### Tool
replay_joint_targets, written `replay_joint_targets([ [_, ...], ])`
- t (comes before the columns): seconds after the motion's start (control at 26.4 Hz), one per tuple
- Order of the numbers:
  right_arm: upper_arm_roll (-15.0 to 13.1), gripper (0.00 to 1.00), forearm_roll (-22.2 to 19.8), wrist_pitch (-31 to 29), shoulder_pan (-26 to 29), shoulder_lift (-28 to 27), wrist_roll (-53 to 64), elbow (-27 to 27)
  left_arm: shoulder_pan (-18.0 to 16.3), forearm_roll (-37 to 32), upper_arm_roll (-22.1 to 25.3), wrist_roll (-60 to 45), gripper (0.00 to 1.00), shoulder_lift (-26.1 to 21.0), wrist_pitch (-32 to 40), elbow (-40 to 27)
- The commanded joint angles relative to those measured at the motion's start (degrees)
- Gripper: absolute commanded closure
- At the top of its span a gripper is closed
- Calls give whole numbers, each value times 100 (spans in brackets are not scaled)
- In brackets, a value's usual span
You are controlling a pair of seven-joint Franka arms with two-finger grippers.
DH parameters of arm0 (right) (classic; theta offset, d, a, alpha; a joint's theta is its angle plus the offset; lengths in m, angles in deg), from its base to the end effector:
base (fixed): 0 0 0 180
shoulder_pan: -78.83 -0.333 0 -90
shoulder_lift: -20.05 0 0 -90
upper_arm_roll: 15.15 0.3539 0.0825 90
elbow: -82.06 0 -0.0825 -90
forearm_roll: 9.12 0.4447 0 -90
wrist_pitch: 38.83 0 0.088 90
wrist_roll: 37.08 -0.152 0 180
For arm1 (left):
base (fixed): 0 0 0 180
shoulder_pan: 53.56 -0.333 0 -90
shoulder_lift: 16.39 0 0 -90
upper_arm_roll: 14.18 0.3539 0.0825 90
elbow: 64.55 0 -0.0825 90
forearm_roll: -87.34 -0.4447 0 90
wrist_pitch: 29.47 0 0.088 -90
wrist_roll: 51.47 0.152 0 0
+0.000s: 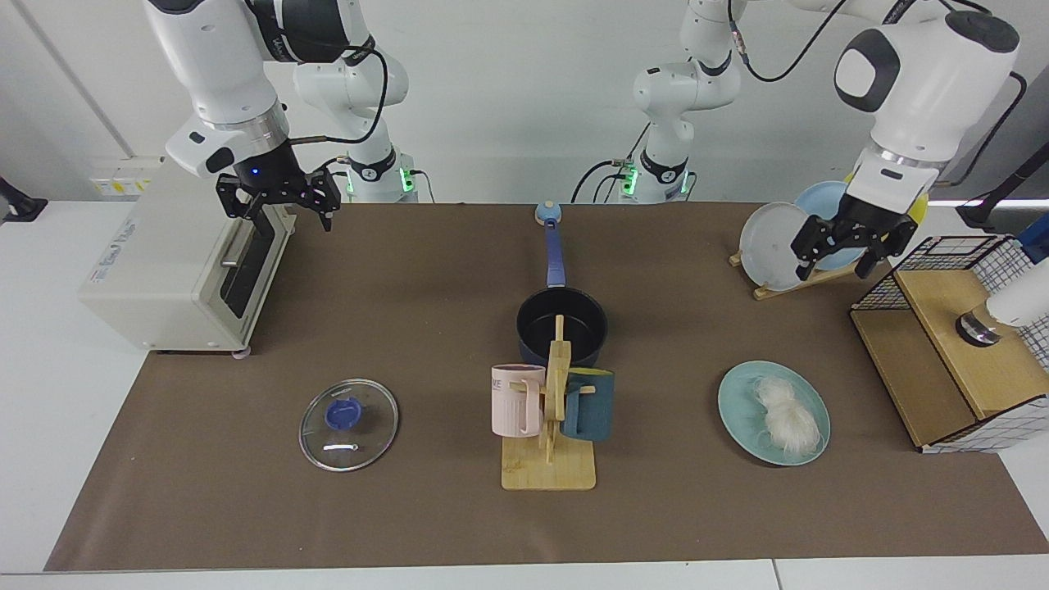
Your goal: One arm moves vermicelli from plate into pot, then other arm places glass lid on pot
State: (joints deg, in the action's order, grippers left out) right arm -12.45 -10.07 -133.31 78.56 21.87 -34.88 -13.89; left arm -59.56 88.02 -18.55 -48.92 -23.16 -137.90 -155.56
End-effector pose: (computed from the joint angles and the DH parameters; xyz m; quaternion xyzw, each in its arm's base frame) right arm 0.6089 0.0296 0.5881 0.9989 0.0457 0.0031 0.0090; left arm 0.6896 0.0207 0.5634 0.9956 -0.0060 0.0933 0.0068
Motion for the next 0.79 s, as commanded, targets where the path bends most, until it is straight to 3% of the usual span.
replay_joint_targets([
  [0.0,28,0,-81,-80,19,56,-131,-64,-68,-59,-11,106,0,-693,-705,23],
  [0.3,28,0,-72,-71,19,56,-114,-73,-243,-103,-29,62,0,-1720,-1866,136],
  [0.49,28,0,-72,-71,19,56,-114,-73,-147,-498,-73,-263,0,-2485,-2130,803],
  [0.76,28,0,-81,-123,45,38,-131,-55,-121,-534,-91,-474,0,-2864,-2226,1235],
])
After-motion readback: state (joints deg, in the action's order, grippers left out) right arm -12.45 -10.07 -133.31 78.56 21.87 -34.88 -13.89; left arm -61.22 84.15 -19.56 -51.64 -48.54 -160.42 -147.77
